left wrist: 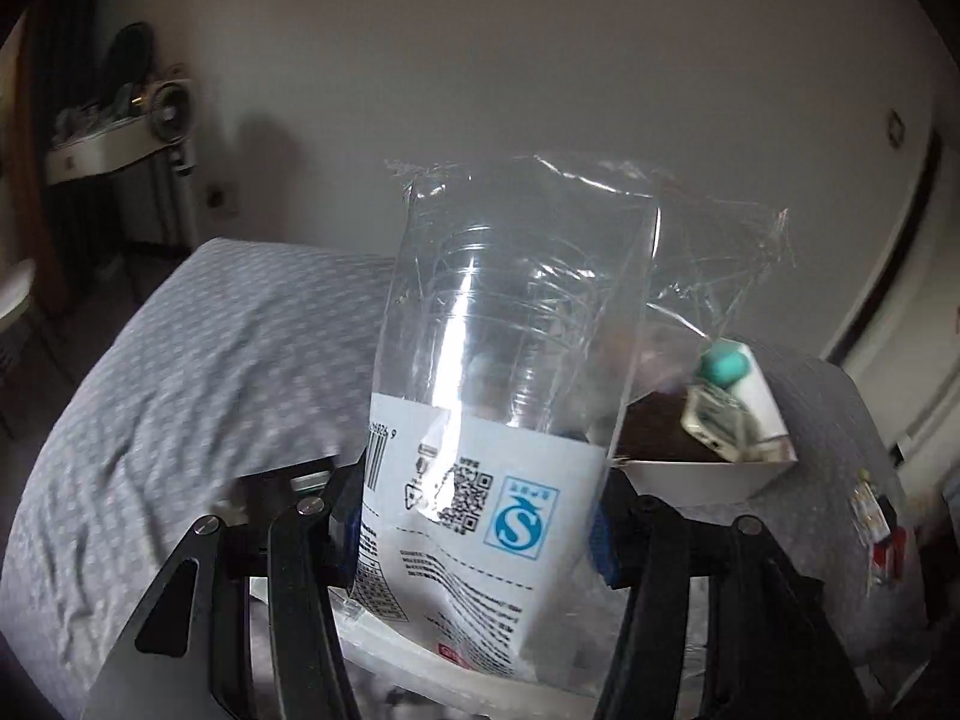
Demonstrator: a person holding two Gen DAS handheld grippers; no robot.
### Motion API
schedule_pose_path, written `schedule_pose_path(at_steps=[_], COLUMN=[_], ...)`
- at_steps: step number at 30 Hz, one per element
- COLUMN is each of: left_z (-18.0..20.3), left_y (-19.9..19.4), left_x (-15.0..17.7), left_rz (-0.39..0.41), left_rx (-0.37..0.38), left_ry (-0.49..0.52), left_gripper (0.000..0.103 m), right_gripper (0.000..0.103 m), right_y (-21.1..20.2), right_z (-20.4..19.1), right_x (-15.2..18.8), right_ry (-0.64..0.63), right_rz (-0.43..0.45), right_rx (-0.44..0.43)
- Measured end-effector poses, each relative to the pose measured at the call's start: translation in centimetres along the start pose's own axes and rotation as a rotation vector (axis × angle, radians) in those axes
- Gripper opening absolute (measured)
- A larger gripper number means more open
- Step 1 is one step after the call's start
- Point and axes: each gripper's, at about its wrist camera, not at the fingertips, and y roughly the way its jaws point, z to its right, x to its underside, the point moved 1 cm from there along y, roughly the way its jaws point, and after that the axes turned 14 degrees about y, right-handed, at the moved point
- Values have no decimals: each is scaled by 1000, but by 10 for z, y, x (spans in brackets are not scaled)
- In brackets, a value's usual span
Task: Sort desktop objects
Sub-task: 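Lift the cup bag with the left gripper toward the white box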
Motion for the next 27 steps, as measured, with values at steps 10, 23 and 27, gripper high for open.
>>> schedule_pose_path(at_steps=[10,23,27], left_z=[346,527,503], left_y=[112,181,157], left_x=[-40,31,26], left_rz=[-173,-462,-438], left_rx=[498,435,386], left_ry=[400,675,676], left_gripper=[54,63,64], right_gripper=[103,103,103], right_y=[-6,-14,-15], right_z=[10,27,27], right_x=[4,5,6], right_ry=[23,82,80], right_rz=[11,31,31], right_rx=[-63,-169,-163])
